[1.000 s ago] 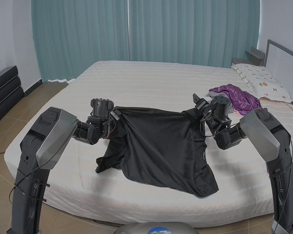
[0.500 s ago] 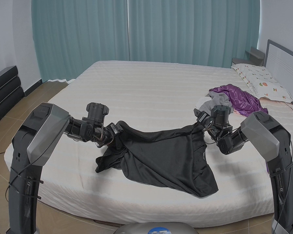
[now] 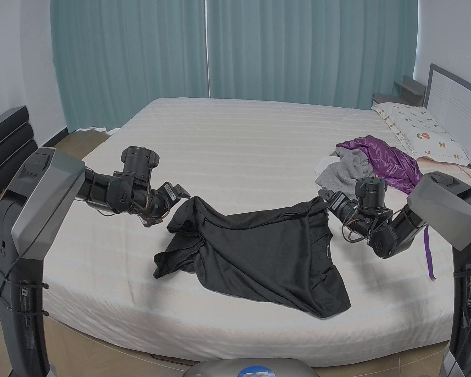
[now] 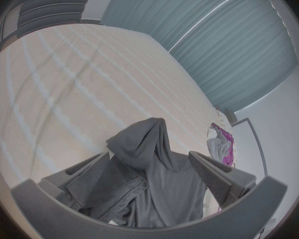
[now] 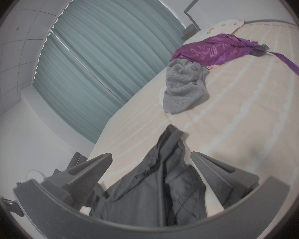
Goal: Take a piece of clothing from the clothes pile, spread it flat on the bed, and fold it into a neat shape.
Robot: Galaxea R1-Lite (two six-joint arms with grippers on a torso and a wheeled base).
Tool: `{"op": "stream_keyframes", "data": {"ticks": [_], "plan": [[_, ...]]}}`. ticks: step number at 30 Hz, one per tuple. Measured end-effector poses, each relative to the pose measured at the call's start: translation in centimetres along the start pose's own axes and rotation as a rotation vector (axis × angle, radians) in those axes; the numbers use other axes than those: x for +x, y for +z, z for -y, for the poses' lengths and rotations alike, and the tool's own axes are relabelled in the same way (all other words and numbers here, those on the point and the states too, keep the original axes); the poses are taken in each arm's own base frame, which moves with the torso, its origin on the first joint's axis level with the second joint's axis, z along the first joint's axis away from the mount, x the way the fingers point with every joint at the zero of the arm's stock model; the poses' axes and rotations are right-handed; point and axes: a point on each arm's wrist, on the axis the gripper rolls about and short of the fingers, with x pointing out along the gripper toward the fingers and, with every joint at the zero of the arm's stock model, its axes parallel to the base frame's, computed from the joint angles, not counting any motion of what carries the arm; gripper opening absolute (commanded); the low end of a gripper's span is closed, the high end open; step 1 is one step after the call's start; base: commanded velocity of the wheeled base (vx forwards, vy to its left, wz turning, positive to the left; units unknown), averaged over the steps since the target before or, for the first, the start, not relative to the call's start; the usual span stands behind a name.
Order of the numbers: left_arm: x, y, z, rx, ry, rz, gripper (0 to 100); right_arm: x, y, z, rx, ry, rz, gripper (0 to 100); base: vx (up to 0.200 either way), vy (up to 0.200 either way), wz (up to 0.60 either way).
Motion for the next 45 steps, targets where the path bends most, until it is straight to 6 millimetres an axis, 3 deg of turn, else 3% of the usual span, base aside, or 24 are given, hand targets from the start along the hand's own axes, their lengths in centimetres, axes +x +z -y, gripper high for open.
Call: {"op": "stream_keyframes", "data": {"ticks": [11, 24, 33, 45], "plan": [[-2.1, -2.3, -2.3, 0.008, 0.036, -0.08, 100, -5.7, -0.9, 1.4, 0.053, 0.006, -0.093, 100, 0.0, 0.0, 0.0], [-7.6, -6.6, -5.4, -0.088, 0.022, -0.059, 100, -12.4, -2.2, 2.8, 0.111, 0.021, -0.128, 100, 0.0, 0.0, 0.0], [-9.8, -8.4, -6.5, -0.143, 0.004, -0.047, 100, -14.5, -2.5, 3.4, 0.132, 0.009, -0.139, 100, 0.067, 0.0, 0.0], [-10.3, -8.8, -6.7, -0.135, 0.005, -0.051, 100, -14.9, -2.7, 3.5, 0.13, 0.003, -0.149, 100, 0.0, 0.0, 0.0]]}}
